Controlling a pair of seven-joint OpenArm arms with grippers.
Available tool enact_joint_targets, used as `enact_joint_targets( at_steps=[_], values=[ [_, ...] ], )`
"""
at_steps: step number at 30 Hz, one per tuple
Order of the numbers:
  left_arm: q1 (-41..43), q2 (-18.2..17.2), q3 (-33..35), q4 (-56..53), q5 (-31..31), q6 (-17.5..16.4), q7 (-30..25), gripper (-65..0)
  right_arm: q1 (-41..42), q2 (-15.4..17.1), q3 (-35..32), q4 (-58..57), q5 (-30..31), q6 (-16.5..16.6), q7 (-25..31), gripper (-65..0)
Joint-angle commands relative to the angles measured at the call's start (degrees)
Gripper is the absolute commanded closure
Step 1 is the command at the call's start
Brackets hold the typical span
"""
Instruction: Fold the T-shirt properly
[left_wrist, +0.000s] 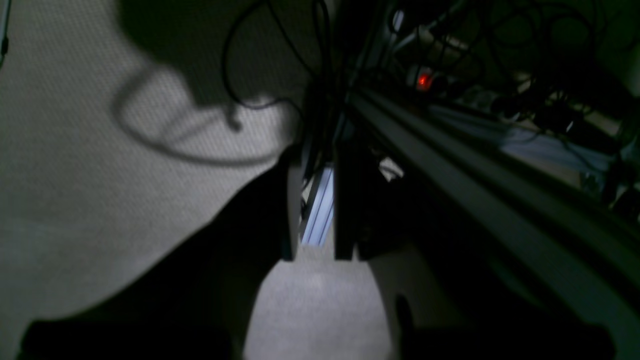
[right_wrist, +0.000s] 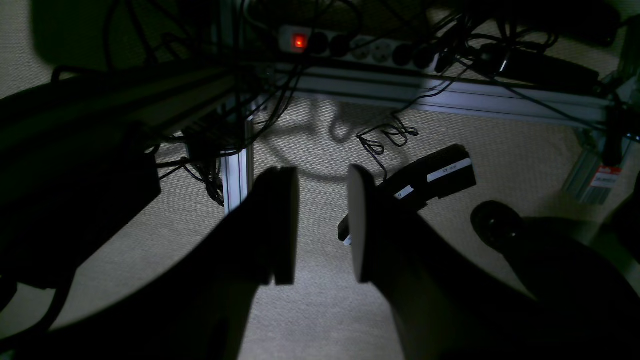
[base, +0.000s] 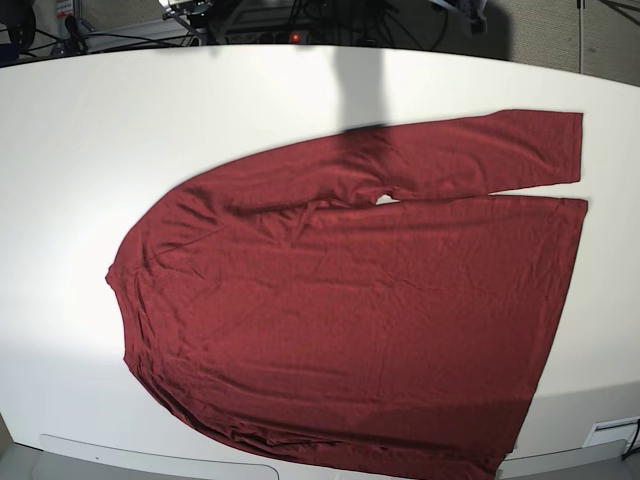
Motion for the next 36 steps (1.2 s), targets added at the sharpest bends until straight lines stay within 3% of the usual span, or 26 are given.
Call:
enact_joint_targets(
  at_steps=[1, 24, 33, 36],
  values=[
    [0.42, -0.17, -0.11, 0.31, -0.17, -0.17, -0.79, -11.6, -0.15, 0.48, 0.07, 0.26, 0.26, 0.35, 0.7, -17.8],
    [1.07, -0.2, -0.11, 0.44, -0.15, -0.17, -0.74, -11.6, -0.48, 1.29, 0.07, 0.26, 0.42, 0.85, -0.37, -17.8],
    [9.18, -0.17, -0.11, 9.4, -0.15, -0.2, 0.57, -11.6, -4.9, 4.33, 0.04, 2.89, 0.74, 6.43, -1.01, -17.8],
    [13.92, -0.17, -0.11, 16.17, -0.17, -3.56, 0.66, -11.6, -8.66, 5.31, 0.04, 8.28, 0.85, 7.23, -1.05, -17.8]
  ],
)
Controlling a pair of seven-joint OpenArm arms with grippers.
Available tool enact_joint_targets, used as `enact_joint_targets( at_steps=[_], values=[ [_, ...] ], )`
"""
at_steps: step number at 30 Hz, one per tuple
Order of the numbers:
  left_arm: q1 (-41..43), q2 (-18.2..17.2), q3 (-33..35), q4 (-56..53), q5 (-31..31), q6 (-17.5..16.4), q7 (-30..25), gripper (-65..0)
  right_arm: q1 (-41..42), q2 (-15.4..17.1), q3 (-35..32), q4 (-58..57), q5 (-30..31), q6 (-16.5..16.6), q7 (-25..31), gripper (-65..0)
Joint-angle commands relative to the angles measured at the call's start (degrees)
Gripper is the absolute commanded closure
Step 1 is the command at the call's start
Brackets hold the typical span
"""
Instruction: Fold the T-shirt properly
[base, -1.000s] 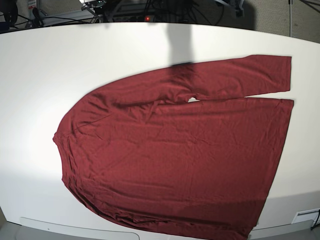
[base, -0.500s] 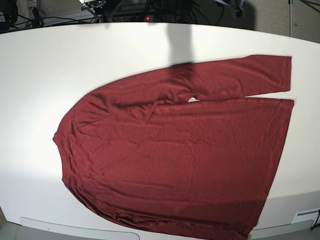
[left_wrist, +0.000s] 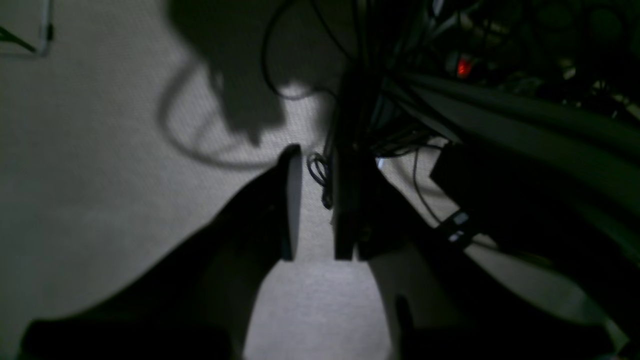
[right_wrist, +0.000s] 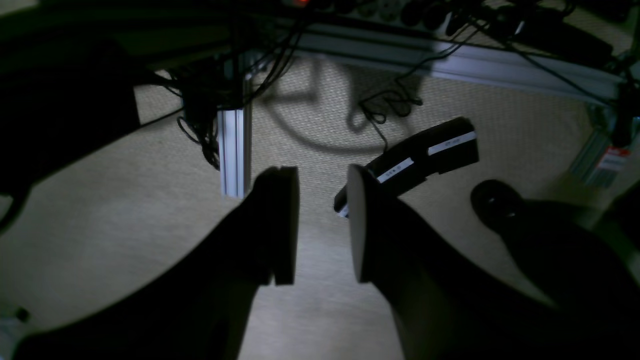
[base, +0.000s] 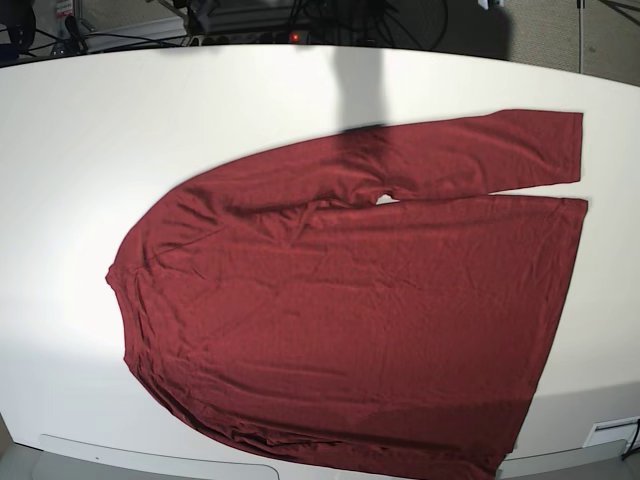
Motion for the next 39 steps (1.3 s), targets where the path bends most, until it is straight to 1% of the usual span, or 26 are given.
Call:
enact_joint_targets(
  at_steps=[1, 3, 4, 5, 8, 12, 14, 17, 19, 23, 25, 27, 30, 32, 34, 36, 39],
  values=[
    [2.14, -0.11, -0.11, 2.47, -0.42, -1.75, -0.37, -11.6, -1.7, 0.85, 0.04, 2.54, 0.42, 0.79, 0.61, -17.8],
    [5.16, -0.09, -0.11, 7.43, -0.48, -4.66, 1.38, -11.6, -5.18, 1.42, 0.07, 8.13, 0.42, 2.54, 0.59, -17.8],
    [6.62, -0.09, -0.11, 9.9, -0.85, -5.31, 2.29, -11.6, -7.1, 1.73, 0.07, 11.1, 0.44, 3.3, 0.57, -17.8],
    [8.17, -0.11, -0.11, 12.39, -1.6, -5.46, 3.26, -11.6, -9.2, 2.05, 0.07, 14.14, 1.2, 3.93, 0.57, -17.8],
    [12.92, -0.09, -0.09, 20.06, -4.52, -5.44, 5.2, -11.6, -15.76, 3.54, 0.07, 23.54, 6.23, 5.42, 0.39, -17.8],
    [19.47, -0.09, -0.09, 30.51, -4.94, -5.68, 5.22, -11.6, -25.11, 6.1, 0.07, 36.2, 11.54, 5.49, -0.55, -17.8],
    [22.67, -0.11, 0.0, 35.89, -4.96, -5.66, 5.86, -11.6, -29.29, 7.28, 0.07, 42.1, 12.5, 5.46, -1.86, -17.8],
    [26.73, -0.11, 0.22, 43.82, -5.44, -5.68, 8.92, -11.6, -34.93, 8.85, 0.07, 50.27, 12.5, 5.4, -3.93, -17.8],
    [29.18, -0.28, 0.22, 48.7, -6.1, -5.68, 10.1, -11.6, -38.56, 9.88, 0.09, 55.58, 12.5, 4.02, -5.11, -17.8],
    [33.31, -0.31, 0.22, 58.4, -5.73, -5.68, 10.56, -11.6, -44.65, 12.26, 0.13, 65.83, 12.41, -1.64, -7.28, -17.8],
    [34.53, -0.44, 0.22, 63.14, -3.08, -5.86, 10.56, -11.6, -46.71, 14.12, 0.28, 70.58, 12.41, -3.63, -9.03, -17.8],
    [34.93, -0.44, 0.22, 67.52, 1.81, -5.86, 11.02, -11.6, -48.0, 15.98, 0.98, 75.12, 12.41, -4.59, -11.56, -17.8],
    [34.93, -0.46, 0.22, 72.85, 8.0, -5.86, 11.85, -11.6, -48.35, 17.94, 2.64, 81.11, 12.41, -5.11, -16.13, -17.8],
    [34.75, -0.96, 0.22, 75.78, 10.58, -5.86, 11.89, -11.6, -48.35, 18.78, 4.2, 84.37, 12.44, -5.11, -17.22, -17.8],
    [34.32, -2.51, 0.22, 77.88, 11.91, -5.88, 11.72, -11.7, -48.19, 19.17, 6.14, 87.06, 12.44, -5.25, -17.16, -17.8],
    [33.2, -5.01, 0.22, 78.73, 13.53, -5.88, 11.5, -12.7, -47.63, 19.19, 8.55, 88.94, 12.15, -5.6, -17.22, -17.8],
    [30.1, -8.98, 0.22, 78.71, 15.28, -6.05, 12.07, -20.2, -45.64, 19.21, 11.69, 89.99, 11.72, -5.38, -17.25, -17.8]
  ],
)
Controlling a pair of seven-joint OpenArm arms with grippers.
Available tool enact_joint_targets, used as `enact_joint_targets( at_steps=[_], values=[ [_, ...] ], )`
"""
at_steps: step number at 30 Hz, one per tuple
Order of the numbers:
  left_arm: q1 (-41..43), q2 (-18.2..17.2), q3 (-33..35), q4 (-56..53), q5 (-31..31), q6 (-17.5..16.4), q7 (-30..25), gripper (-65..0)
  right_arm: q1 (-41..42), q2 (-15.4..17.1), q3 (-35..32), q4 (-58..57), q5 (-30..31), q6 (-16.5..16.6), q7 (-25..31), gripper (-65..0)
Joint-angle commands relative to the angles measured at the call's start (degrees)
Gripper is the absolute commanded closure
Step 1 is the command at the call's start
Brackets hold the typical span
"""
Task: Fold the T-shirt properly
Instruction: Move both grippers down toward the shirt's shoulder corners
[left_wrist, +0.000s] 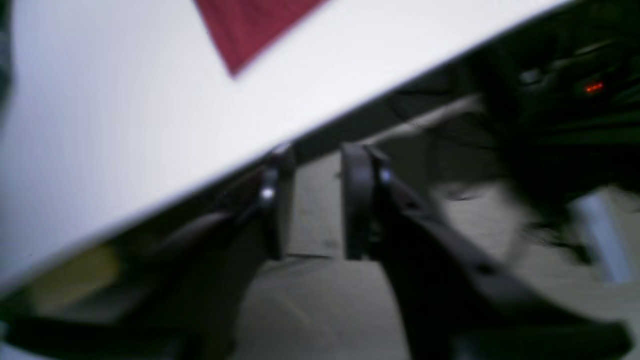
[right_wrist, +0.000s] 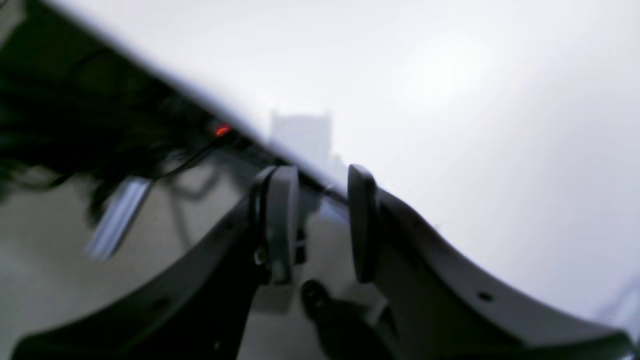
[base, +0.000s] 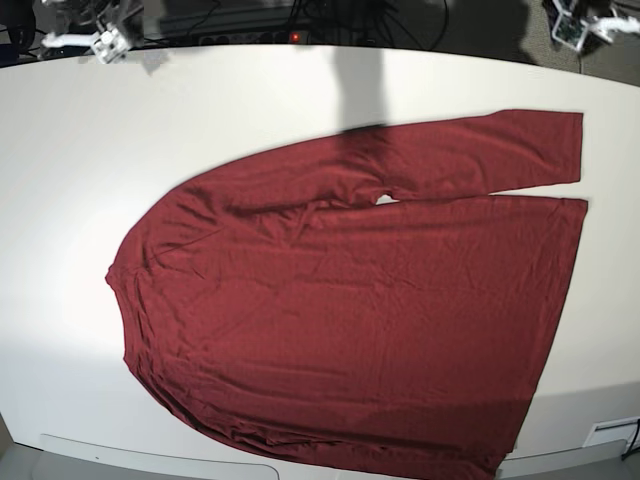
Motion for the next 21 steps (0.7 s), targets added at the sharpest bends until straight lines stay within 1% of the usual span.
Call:
enact_joint_targets(
  at_steps=[1, 4, 6, 8, 11, 14, 16, 18, 21],
  values=[
    [-0.26, -1.31, -0.26, 0.98, -0.2, 0.37, -0.61, -22.3, 0.39, 0.5, 1.01, 1.09, -0.17, -0.74, 1.03, -17.8],
    [-3.54, -4.39, -0.26, 0.96, -0.17, -1.38, -0.63, -23.5, 2.93, 2.05, 1.42, 1.09, -2.93, 1.57, -0.22, -17.8],
    [-5.7, -5.81, -0.26, 0.96, -0.09, -3.52, -0.61, -23.5, 4.07, 3.43, 1.38, 1.07, -2.84, 3.3, -1.4, -17.8],
    [-7.61, -6.73, -0.26, 0.96, 0.9, -7.17, -0.61, -23.5, 4.66, 4.7, 1.38, 1.07, -2.82, 3.34, -1.73, -17.8],
    [-9.79, -9.29, -0.26, 0.87, 1.33, -14.85, -1.07, -23.4, 4.7, 5.9, 1.38, 1.07, -2.62, 3.28, -1.86, -17.8],
    [-10.54, -13.4, -0.24, 0.63, 4.81, -14.85, -6.75, -23.4, 4.7, 5.88, 1.38, 1.07, -2.6, 3.28, -1.86, -17.8],
    [-10.51, -15.85, -0.24, 0.46, 9.35, -14.85, -10.64, -23.4, 4.7, 5.88, 1.38, 1.07, -2.6, 3.28, -1.88, -17.8],
    [-10.54, -17.51, -0.24, -0.15, 11.96, -14.85, -11.69, -23.4, 4.7, 5.88, 1.38, 1.07, -2.4, 3.28, -1.9, -17.8],
    [-10.54, -19.56, -0.24, -2.97, 12.72, -14.85, -13.6, -23.4, 4.7, 5.88, 1.38, 1.07, -2.32, 3.21, -1.88, -17.8]
  ],
)
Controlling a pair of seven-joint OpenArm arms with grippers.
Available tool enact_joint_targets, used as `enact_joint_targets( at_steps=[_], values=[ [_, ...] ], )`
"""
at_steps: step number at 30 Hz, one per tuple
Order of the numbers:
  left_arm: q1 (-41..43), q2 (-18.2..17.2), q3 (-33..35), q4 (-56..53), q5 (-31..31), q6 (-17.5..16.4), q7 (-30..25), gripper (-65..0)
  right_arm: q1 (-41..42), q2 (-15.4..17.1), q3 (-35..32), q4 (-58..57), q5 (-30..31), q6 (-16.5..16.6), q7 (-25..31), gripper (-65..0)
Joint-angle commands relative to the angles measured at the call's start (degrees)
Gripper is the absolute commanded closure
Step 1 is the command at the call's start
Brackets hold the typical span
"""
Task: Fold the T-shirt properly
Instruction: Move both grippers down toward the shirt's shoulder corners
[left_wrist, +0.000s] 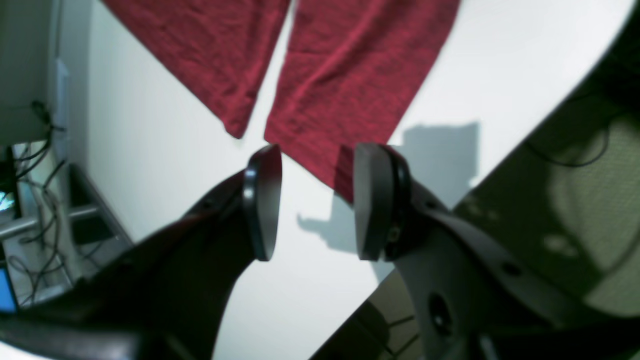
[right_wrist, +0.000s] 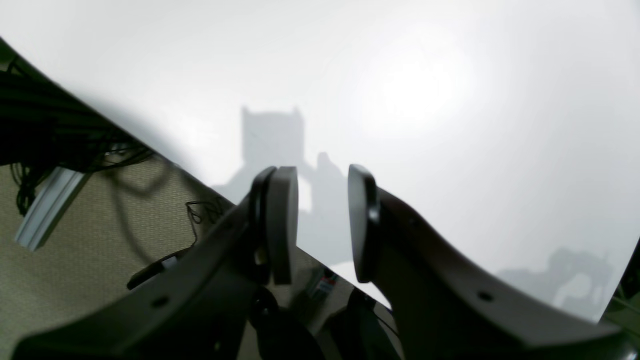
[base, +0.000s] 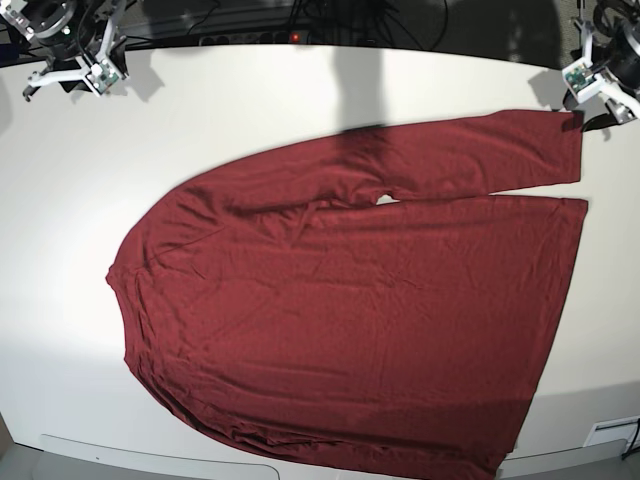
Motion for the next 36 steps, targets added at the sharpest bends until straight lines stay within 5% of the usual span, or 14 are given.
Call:
enact_joint_targets(
  at_steps=[1, 7, 17, 21, 26, 36],
  values=[
    [0.28, -1.46, -0.42, -0.87, -0.15, 0.64, -1.49, -23.4, -0.46, 0.61, 0.39, 0.94, 0.63, -0.33, 0.72, -17.8],
    [-3.04, -2.25, 1.05, -8.5, 4.57, 0.64, -7.61, -23.4, -0.46, 0.61, 0.39, 0.94, 5.01, -1.9, 0.68, -17.8],
    [-12.39, -2.56, 14.32, -17.2, 5.4, 0.64, -0.52, -23.2, -0.46, 0.61, 0.39, 0.94, 4.92, -3.19, -3.5, -17.8],
    [-15.47, -3.08, 14.56, -20.92, 5.38, 0.64, -0.68, -23.2, -0.46, 0.61, 0.39, 0.94, 4.81, -5.51, -4.57, -17.8],
    [-15.76, -6.14, 14.56, -23.34, 5.35, 0.64, -1.14, -23.2, -0.46, 0.61, 0.39, 0.94, 4.79, -5.51, -4.31, -17.8],
    [-15.78, -6.47, 14.58, -28.72, 5.42, 0.64, -5.4, -22.8, -0.46, 0.63, 0.39, 0.94, 4.76, -5.49, -2.43, -17.8]
  ],
)
